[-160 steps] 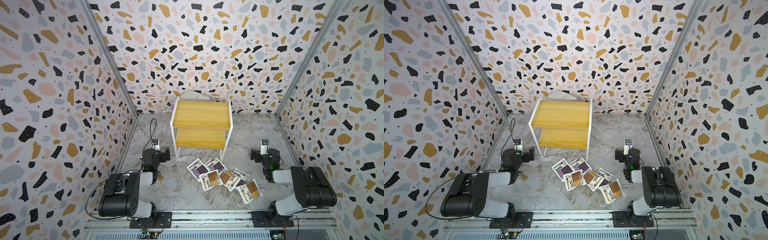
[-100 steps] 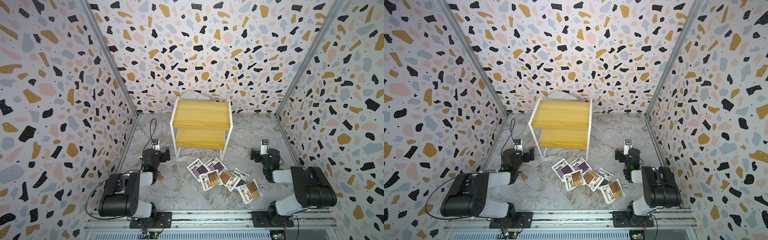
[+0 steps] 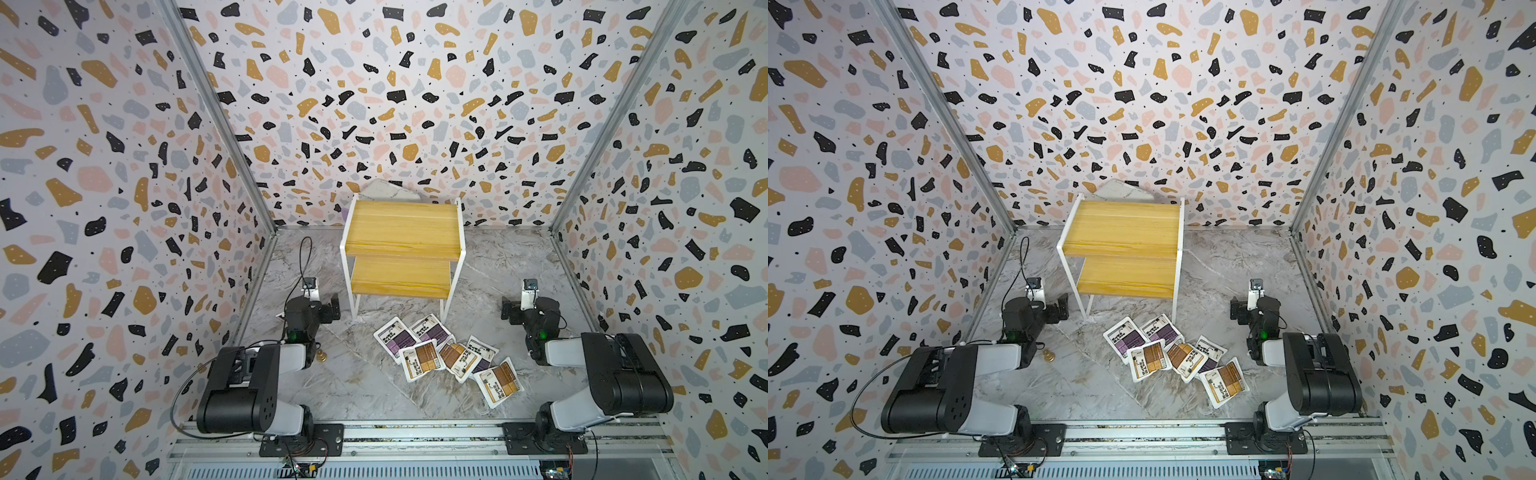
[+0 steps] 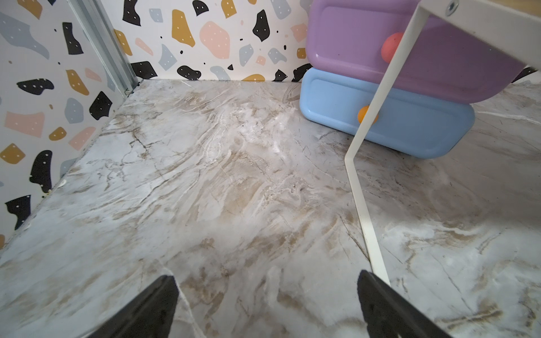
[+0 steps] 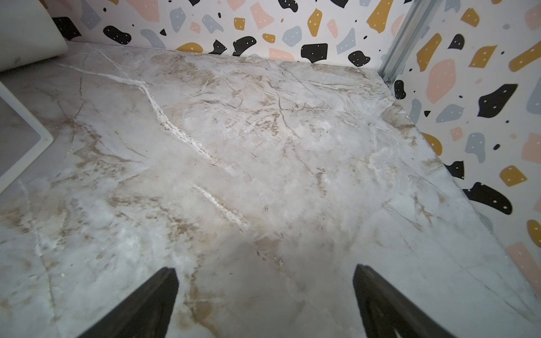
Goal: Place the bagged coffee beans on the shelf by color
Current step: Pick up the bagged coffee beans at the center of the board.
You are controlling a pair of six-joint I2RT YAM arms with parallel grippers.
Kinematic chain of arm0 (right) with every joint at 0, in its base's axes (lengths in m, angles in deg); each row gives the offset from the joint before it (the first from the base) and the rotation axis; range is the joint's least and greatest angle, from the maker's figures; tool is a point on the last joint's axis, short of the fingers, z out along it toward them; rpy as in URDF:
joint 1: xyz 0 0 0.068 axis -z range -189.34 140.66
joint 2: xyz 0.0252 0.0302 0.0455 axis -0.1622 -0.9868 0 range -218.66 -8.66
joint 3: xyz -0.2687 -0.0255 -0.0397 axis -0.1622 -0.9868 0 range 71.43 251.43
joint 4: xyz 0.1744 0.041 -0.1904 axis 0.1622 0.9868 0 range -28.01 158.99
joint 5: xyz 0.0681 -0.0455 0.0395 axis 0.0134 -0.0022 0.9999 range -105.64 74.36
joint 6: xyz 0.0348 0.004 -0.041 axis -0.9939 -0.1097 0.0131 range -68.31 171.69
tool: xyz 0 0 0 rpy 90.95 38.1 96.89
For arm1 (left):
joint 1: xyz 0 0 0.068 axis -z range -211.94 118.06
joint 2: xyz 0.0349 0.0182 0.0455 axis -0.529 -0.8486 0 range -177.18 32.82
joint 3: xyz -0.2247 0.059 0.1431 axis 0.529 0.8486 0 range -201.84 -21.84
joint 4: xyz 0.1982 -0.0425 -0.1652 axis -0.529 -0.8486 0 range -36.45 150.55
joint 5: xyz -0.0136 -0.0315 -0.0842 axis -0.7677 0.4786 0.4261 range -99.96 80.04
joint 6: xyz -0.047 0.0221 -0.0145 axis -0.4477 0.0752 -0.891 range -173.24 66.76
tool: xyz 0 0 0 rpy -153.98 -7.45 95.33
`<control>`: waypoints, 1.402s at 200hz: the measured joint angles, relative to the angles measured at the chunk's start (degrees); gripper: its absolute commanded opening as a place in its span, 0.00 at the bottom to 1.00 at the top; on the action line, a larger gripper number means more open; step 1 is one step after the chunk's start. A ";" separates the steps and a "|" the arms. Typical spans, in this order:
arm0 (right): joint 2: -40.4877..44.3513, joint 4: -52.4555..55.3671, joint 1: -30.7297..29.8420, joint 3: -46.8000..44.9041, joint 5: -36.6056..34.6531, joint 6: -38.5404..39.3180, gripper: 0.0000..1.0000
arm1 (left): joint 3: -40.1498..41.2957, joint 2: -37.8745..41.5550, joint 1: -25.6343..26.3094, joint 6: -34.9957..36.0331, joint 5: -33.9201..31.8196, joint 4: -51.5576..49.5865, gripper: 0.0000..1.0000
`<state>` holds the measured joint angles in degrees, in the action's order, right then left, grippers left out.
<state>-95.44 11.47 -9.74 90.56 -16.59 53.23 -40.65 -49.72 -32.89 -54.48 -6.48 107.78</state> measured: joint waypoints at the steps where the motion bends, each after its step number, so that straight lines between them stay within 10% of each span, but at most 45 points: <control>1: 0.00 0.00 0.00 0.00 0.00 0.02 0.99 | 0.02 -0.02 0.00 0.00 0.00 0.07 1.00; 176: 0.46 0.04 0.31 -0.02 0.33 -0.52 0.99 | 0.81 -0.13 -1.66 -1.03 1.05 2.67 1.00; 280: 17.20 13.84 0.55 2.03 -2.29 -4.61 0.99 | 3.91 7.69 -1.92 -1.16 4.42 3.34 1.00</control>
<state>-78.24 25.30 -9.20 92.60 -18.88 48.62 -36.74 -42.03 -34.81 -55.64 -2.06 111.12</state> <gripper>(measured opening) 0.994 0.999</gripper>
